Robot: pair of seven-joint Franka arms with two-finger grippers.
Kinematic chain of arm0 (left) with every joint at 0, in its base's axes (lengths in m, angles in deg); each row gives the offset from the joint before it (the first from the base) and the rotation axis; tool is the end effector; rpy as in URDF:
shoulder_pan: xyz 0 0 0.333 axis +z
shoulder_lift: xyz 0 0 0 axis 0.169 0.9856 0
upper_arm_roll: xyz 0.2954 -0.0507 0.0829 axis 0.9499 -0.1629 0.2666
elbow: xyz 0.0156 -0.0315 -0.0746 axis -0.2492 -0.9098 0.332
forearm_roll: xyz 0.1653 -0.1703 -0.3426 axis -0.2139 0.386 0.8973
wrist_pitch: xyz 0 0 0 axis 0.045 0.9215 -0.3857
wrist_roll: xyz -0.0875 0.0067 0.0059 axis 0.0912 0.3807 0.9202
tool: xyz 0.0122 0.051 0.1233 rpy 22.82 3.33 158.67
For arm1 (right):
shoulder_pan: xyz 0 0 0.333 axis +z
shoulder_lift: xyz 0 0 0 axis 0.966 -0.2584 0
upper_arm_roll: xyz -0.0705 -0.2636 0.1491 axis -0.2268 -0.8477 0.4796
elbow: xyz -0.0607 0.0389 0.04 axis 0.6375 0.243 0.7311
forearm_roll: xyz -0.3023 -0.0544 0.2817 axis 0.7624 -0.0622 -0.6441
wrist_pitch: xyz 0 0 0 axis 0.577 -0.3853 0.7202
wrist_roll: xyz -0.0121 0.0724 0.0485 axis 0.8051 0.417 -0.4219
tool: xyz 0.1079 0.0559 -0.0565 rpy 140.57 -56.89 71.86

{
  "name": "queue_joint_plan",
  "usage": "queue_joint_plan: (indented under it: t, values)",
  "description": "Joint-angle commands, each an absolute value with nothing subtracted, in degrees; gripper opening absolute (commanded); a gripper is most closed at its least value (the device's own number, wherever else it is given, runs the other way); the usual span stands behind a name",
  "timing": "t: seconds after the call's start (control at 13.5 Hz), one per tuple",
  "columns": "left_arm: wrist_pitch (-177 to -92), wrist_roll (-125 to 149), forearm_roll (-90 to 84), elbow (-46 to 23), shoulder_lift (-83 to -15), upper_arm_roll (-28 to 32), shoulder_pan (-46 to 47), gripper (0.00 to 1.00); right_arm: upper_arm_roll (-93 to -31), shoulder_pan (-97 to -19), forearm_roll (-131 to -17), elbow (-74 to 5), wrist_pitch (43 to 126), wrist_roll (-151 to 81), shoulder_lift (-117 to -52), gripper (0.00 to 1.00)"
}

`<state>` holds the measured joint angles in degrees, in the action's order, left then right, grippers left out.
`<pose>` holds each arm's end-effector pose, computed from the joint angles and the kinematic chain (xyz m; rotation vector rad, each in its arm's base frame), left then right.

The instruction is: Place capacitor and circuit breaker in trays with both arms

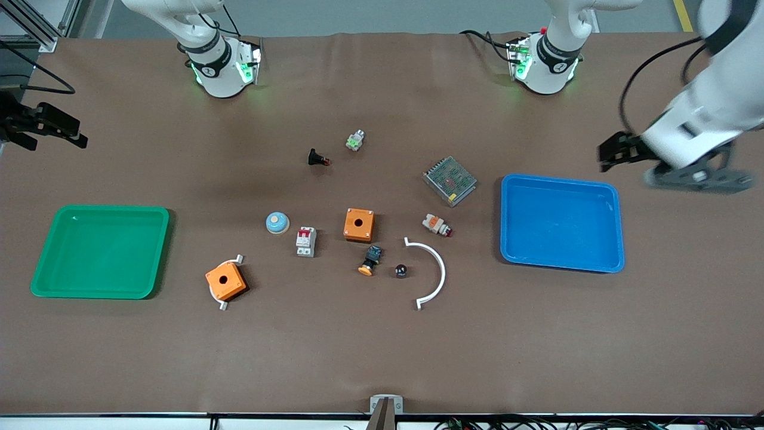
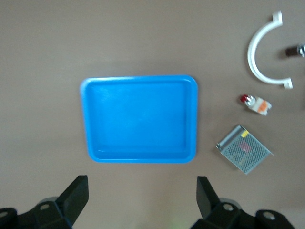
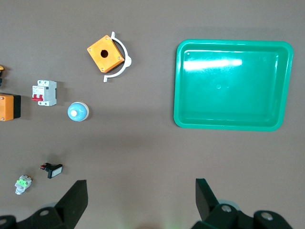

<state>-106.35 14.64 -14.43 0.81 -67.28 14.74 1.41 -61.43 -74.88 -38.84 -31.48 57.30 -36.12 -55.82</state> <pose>0.5927 -0.1364 0.5361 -3.0817 0.2713 0.1571 0.5419 -0.0433 0.5911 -3.0928 -0.0331 0.0618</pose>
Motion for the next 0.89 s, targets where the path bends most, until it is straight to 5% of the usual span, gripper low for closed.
queue_joint_plan:
  t: [0.0,0.37,0.81]
  values:
    - [-107.7,12.1,-13.8,2.8,-59.5,12.3,-2.2,1.0,-61.2,-71.5,-39.6,-33.1,60.4,-35.6,-56.5,1.0]
    - [-120.8,-0.1,-12.5,8.0,-46.3,11.6,-10.5,1.0,-61.3,-64.5,-42.2,-35.0,69.5,-28.1,-63.5,1.0]
    - [-150.3,-13.8,-12.5,10.6,-31.4,11.7,-18.0,1.0,-61.3,-55.6,-42.3,-35.0,79.5,-13.7,-73.7,0.88]
